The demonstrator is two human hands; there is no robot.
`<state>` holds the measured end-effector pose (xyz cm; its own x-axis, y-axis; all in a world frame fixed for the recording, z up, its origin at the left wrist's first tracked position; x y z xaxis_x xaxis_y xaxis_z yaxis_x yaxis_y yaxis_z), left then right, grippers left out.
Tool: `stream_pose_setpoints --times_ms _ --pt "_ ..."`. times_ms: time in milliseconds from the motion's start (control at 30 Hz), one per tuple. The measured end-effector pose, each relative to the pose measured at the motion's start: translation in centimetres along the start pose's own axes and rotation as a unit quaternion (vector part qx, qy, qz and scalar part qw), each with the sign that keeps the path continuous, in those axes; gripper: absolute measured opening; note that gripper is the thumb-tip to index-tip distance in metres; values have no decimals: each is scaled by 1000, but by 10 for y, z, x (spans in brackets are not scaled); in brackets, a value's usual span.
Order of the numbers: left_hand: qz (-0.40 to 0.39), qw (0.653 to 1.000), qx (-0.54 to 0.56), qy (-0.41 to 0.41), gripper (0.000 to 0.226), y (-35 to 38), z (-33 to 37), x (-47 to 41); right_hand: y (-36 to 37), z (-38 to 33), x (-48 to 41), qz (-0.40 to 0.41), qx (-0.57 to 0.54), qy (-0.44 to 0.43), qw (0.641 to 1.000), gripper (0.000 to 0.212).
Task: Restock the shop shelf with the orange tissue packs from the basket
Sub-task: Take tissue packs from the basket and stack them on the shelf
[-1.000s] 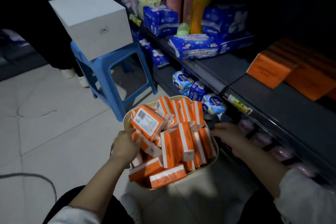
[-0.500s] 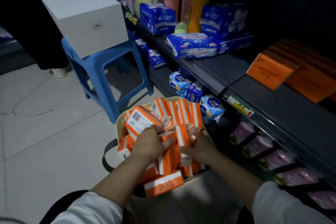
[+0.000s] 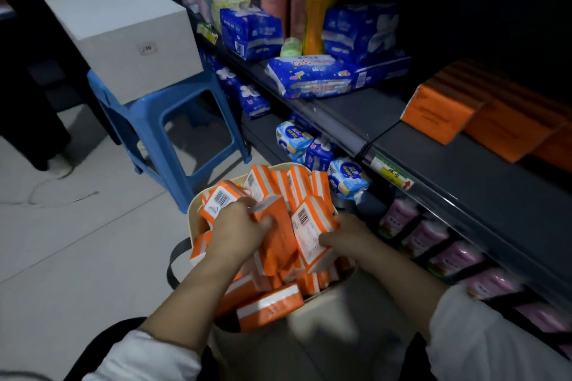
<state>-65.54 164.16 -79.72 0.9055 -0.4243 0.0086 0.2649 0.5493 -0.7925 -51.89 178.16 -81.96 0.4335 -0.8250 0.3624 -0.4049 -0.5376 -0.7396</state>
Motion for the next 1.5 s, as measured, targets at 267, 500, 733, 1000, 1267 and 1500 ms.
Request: stream_pose_setpoints --times_ms 267,500,733,1000,1267,1500 --pt "23 971 216 -102 48 -25 9 50 -54 31 40 84 -196 -35 976 45" --pt "-69 854 462 -230 10 -51 31 87 -90 45 92 310 -103 -281 902 48" --pt "-74 846 497 -177 9 -69 82 124 -119 71 121 398 -185 -241 865 46" --pt "-53 824 545 -145 12 -34 136 133 -155 105 120 474 -238 -178 829 42" --pt "-44 768 609 -193 11 57 186 123 -202 147 90 559 -150 -162 799 52" --pt "-26 787 593 -172 15 108 226 88 -226 188 23 582 -27 -165 796 58"
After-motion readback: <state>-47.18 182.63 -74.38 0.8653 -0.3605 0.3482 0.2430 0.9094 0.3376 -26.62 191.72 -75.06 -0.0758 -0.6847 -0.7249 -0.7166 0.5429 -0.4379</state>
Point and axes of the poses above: each hand's wrist, its own x-axis away from the middle knuckle, its own y-axis out of the palm, z = x × y, the point moved 1 cm from there along -x, towards the middle knuckle, and after that the axes turned 15 degrees about z, right-handed, at the moved point
